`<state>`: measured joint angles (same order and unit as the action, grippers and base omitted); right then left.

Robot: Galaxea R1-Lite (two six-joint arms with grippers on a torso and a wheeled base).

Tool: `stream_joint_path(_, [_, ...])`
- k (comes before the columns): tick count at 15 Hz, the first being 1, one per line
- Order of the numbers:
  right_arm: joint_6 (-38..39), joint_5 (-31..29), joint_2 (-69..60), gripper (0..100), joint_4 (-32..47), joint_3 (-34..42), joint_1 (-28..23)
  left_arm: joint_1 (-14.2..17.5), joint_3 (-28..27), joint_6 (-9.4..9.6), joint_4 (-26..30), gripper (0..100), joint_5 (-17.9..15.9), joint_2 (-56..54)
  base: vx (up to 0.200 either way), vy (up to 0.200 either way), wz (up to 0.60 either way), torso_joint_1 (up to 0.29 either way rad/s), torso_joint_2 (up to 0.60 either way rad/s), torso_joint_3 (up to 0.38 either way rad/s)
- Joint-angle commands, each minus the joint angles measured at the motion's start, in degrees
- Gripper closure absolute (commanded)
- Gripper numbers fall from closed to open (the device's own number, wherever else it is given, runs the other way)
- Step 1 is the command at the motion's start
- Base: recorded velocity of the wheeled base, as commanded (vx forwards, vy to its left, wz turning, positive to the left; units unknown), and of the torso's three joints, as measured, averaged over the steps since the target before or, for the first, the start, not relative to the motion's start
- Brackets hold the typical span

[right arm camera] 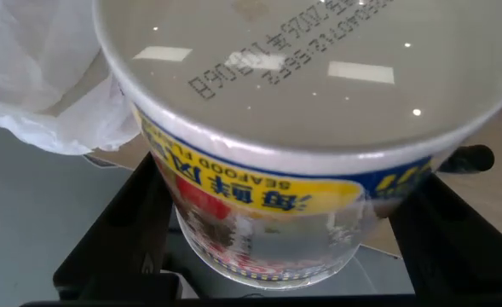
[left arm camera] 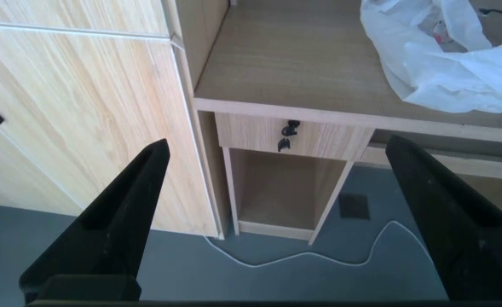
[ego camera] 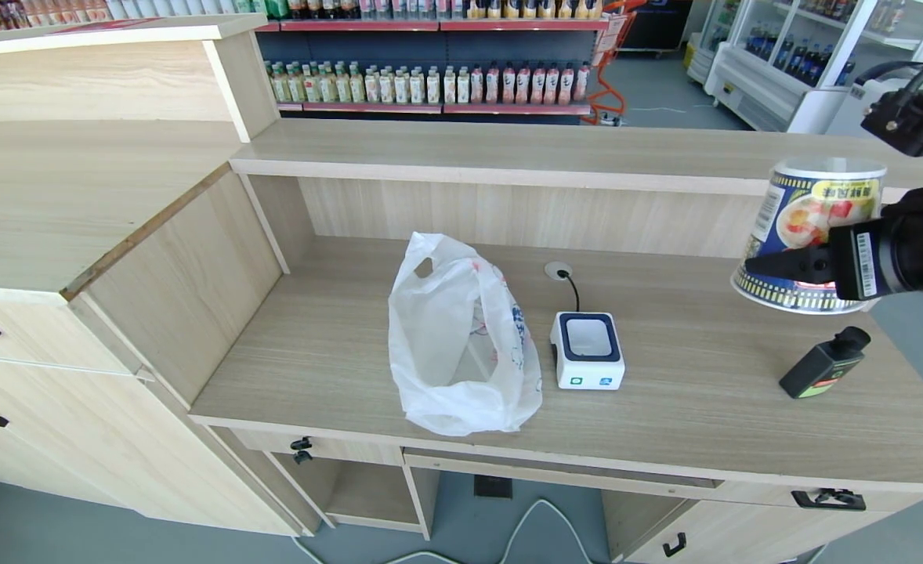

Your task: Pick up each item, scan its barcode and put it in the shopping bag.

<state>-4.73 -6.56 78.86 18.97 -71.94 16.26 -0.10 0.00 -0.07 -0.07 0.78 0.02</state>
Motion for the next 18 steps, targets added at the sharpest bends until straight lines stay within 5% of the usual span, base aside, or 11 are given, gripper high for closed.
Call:
stream_joint_path(1, [-0.1,0.1,0.3,100,-0.3,0.0,0.2,0.0,0.0,-0.01,0.0,0,0.0,0.0,0.000,0.000,0.60,0.007,0.01,0.007])
stream_joint_path(9, [0.1,-0.1,4.1,100,-7.3,1.8,3.3,0.0,0.0,-0.01,0.0,0,0.0,0.1,0.000,0.000,0.60,0.000,0.00,0.002])
stream_joint_path(14, [0.3,0.1,8.1,100,-18.4,9.1,1.8,0.0,0.0,-0.01,0.0,0,0.0,0.0,0.000,0.000,0.36,0.005,0.00,0.000])
stream_joint_path(18, [0.6,0.1,23.7,100,-48.1,14.0,-2.0,0.0,0.0,-0.01,0.0,0,0.0,0.0,0.000,0.000,0.00,0.000,0.00,0.000])
